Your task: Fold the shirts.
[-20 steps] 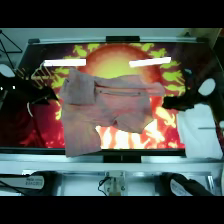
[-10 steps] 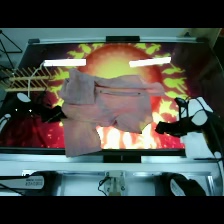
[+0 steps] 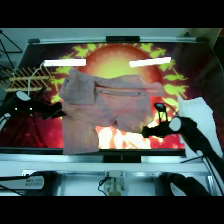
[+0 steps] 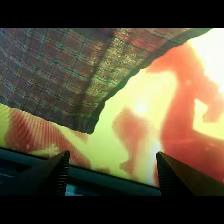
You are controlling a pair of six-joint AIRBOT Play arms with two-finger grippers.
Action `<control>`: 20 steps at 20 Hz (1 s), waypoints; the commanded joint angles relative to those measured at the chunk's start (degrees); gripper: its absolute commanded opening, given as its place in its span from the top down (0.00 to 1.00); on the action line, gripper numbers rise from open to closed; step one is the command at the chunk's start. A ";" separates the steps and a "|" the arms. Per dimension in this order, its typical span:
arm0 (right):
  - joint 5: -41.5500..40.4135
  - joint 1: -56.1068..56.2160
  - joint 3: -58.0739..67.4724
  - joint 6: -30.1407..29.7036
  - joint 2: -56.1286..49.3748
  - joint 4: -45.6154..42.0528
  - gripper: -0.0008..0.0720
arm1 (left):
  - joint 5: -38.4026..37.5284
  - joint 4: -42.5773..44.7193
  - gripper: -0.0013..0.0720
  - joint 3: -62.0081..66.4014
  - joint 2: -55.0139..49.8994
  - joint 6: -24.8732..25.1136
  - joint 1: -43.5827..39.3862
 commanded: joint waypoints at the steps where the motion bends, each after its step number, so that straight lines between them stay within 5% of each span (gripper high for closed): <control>1: -4.66 7.32 -0.24 -2.62 -3.17 -3.02 0.11 | -1.51 -0.07 0.95 0.46 0.76 -0.02 0.00; 6: -9.75 11.37 -0.24 -0.22 -3.50 -9.64 0.11 | -2.01 -0.11 0.95 0.46 0.85 -0.22 0.00; 7: -10.56 11.37 -0.24 0.24 -3.50 -10.12 0.20 | -2.03 -0.11 0.95 0.46 0.85 -0.22 0.00; 8: -11.52 11.37 -0.24 0.42 -3.50 -10.43 0.43 | -2.03 -0.11 0.95 0.46 0.85 -0.22 0.00; 14: -13.94 11.37 -0.24 0.57 -5.90 -7.28 0.48 | -2.08 -0.13 0.95 0.46 0.85 -0.22 0.00; 15: -13.38 11.37 -0.24 0.50 -6.80 -7.15 0.59 | -2.12 -0.13 0.95 0.46 0.85 -0.22 0.00; 16: -12.85 11.37 -0.24 0.52 -7.50 -7.13 0.83 | -2.14 -0.13 0.95 0.46 0.85 -0.22 0.00; 17: -12.61 11.37 -0.24 0.55 -7.61 -7.13 0.92 | -2.19 -0.13 0.95 0.46 0.90 -0.22 0.00; 20: -11.96 11.37 1.20 0.50 -5.88 -7.48 0.92 | -2.21 -0.11 0.95 1.09 1.79 -0.04 0.02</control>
